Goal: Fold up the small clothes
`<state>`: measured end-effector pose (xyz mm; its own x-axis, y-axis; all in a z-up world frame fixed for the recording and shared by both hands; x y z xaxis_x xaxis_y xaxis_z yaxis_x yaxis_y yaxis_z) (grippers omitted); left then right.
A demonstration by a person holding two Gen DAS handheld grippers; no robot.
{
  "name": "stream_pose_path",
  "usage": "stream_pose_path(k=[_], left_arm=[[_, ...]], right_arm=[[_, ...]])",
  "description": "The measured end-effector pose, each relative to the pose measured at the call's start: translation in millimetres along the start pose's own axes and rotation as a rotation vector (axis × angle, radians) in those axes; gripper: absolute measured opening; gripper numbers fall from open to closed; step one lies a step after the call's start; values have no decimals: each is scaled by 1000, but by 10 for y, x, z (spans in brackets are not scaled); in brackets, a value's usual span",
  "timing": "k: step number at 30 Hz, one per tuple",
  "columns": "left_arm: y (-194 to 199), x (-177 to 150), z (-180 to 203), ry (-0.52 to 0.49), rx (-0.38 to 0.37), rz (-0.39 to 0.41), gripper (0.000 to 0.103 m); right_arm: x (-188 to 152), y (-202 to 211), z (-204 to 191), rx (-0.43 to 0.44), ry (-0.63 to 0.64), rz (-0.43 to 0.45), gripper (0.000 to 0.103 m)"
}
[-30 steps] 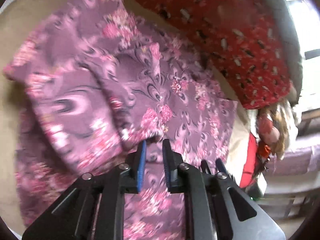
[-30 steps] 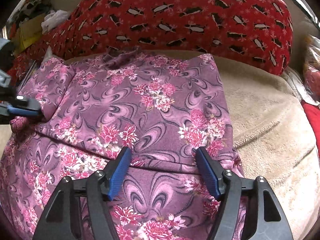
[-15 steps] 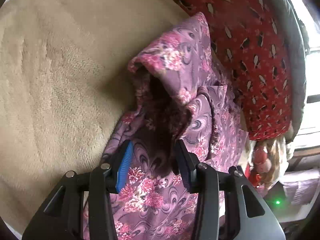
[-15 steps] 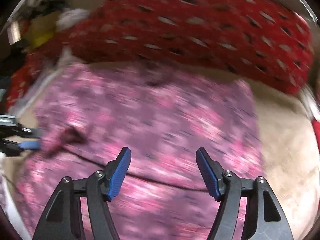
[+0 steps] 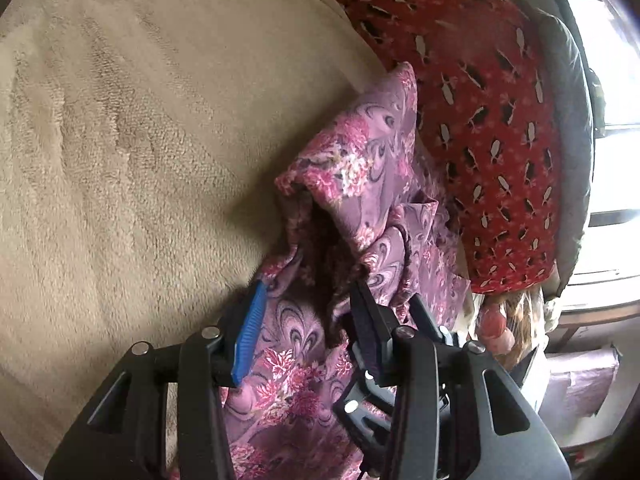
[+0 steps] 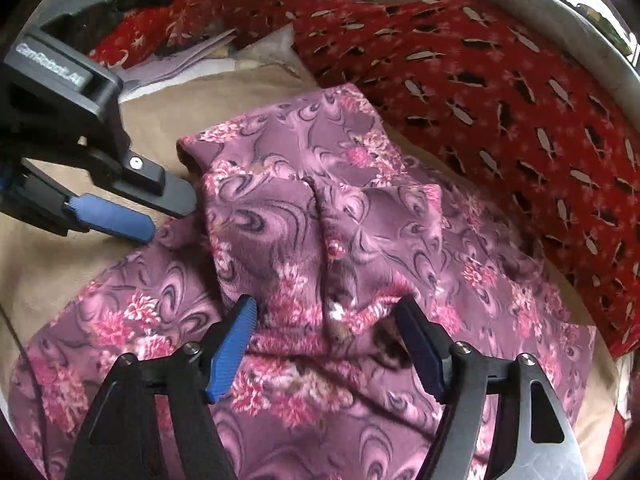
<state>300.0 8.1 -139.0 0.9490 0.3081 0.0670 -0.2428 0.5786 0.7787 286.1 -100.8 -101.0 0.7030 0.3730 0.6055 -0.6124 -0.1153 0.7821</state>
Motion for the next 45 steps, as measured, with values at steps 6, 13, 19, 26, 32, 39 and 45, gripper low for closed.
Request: stream_pose_path(k=[6,13,19,26,32,39,45], left_arm=[[-38,-62,45,-34,36,13,42],[-164,-194,204,-86,73,11,42],[-379,-340,344,-123,106,-18,42],[-481,-450,388,-130,92,-45,47],[-443,-366,339,-52,33,-24,51],[-428,-277,327,-39,39,-15,52],[-536,-212,244,28,17,-14,63]], right_arm=[[55,220,164,192,-178,56,17],[-201,751,1097,349,-632,215,16],[-953,881,2076,354,-1018,292,16],[-1756,885,2612,279,-1333,322,24],[-1512,791,2423,324,-1238,307,65],[-1199,645,2375,374,-1191,300,6],[-1566,639,2668,244,-1213,236,6]])
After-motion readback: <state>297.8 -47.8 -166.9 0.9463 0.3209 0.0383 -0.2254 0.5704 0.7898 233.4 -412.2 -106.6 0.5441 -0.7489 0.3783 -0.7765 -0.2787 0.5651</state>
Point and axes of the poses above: each gripper's, at about its wrist camera, not at the fingertips, and y roughly against the way its jaws point, z to its right, x to its top, the point moved 10 cm from there along -y, roughly the way its jaws point, and after that the axes turned 5 degrees about x, right-handed, at the moved point
